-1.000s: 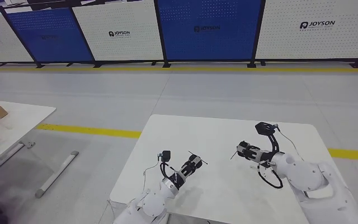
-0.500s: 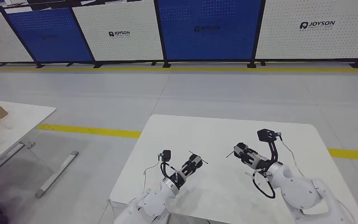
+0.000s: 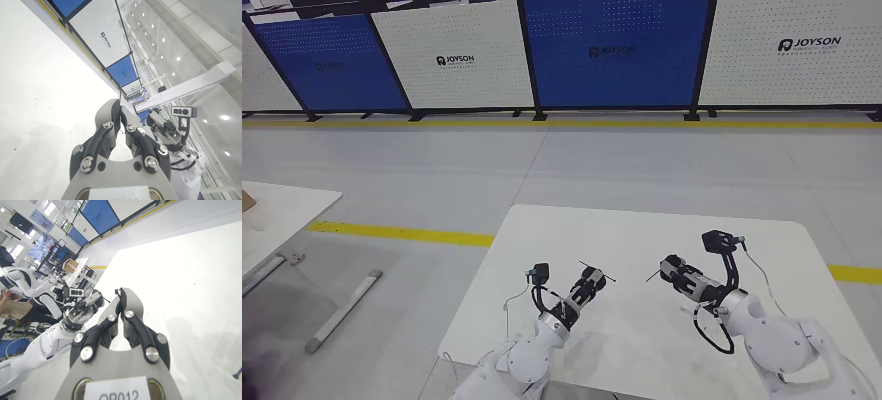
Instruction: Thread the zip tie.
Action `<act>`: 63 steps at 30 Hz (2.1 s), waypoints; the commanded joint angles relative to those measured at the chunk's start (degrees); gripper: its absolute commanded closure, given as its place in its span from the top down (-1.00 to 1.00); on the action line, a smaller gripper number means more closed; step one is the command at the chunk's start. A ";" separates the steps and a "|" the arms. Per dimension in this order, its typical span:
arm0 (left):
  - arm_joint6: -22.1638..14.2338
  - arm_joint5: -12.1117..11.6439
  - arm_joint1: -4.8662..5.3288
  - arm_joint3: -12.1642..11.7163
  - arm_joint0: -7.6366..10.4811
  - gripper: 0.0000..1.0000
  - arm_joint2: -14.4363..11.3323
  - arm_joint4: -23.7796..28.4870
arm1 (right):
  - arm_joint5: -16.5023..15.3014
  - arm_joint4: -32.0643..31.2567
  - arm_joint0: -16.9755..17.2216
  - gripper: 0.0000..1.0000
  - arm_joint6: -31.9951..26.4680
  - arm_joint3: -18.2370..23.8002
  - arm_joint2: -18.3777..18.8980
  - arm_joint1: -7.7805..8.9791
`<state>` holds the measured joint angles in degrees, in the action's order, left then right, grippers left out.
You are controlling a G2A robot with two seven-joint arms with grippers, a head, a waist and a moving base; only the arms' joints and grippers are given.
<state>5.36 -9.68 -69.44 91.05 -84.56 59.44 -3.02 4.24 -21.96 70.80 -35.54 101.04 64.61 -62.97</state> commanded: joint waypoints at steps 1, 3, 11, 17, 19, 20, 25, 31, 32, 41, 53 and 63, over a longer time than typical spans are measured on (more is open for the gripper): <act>0.00 0.00 0.00 0.00 0.00 -1.00 0.00 0.00 | 0.00 0.00 0.00 -1.00 0.00 0.00 0.00 0.00; 0.00 0.00 0.00 0.00 0.00 -1.00 0.00 0.00 | 0.00 0.00 0.00 -1.00 0.00 0.00 0.00 0.00; 6.23 -0.17 -0.50 -1.88 0.67 -1.00 -0.62 -5.53 | 0.00 0.00 0.00 -1.00 0.00 0.00 0.00 0.00; 6.23 -0.17 -0.50 -1.88 0.67 -1.00 -0.62 -5.53 | 0.00 0.00 0.00 -1.00 0.00 0.00 0.00 0.00; 6.23 -0.17 -0.50 -1.88 0.67 -1.00 -0.62 -5.53 | 0.00 0.00 0.00 -1.00 0.00 0.00 0.00 0.00; 6.23 -0.17 -0.50 -1.88 0.67 -1.00 -0.62 -5.53 | 0.00 0.00 0.00 -1.00 0.00 0.00 0.00 0.00; 6.23 -0.17 -0.50 -1.88 0.67 -1.00 -0.62 -5.53 | 0.00 0.00 0.00 -1.00 0.00 0.00 0.00 0.00; 6.23 -0.17 -0.50 -1.88 0.67 -1.00 -0.62 -5.53 | 0.00 0.00 0.00 -1.00 0.00 0.00 0.00 0.00; 6.23 -0.17 -0.50 -1.88 0.67 -1.00 -0.62 -5.53 | 0.00 0.00 0.00 -1.00 0.00 0.00 0.00 0.00; 6.23 -0.17 -0.50 -1.88 0.67 -1.00 -0.62 -5.53 | 0.00 0.00 0.00 -1.00 0.00 0.00 0.00 0.00; 6.23 -0.17 -0.50 -1.88 0.67 -1.00 -0.62 -5.53 | 0.51 -6.49 7.52 -1.00 15.22 4.97 -2.75 -0.78; 6.23 -0.17 -0.50 -1.88 0.67 -1.00 -0.62 -5.53 | -1.13 -4.71 6.23 -1.00 15.90 1.05 -4.96 -1.47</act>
<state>11.59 -9.85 -69.94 89.17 -83.89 58.83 -8.55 3.11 -26.67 77.03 -19.65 102.10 59.65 -64.44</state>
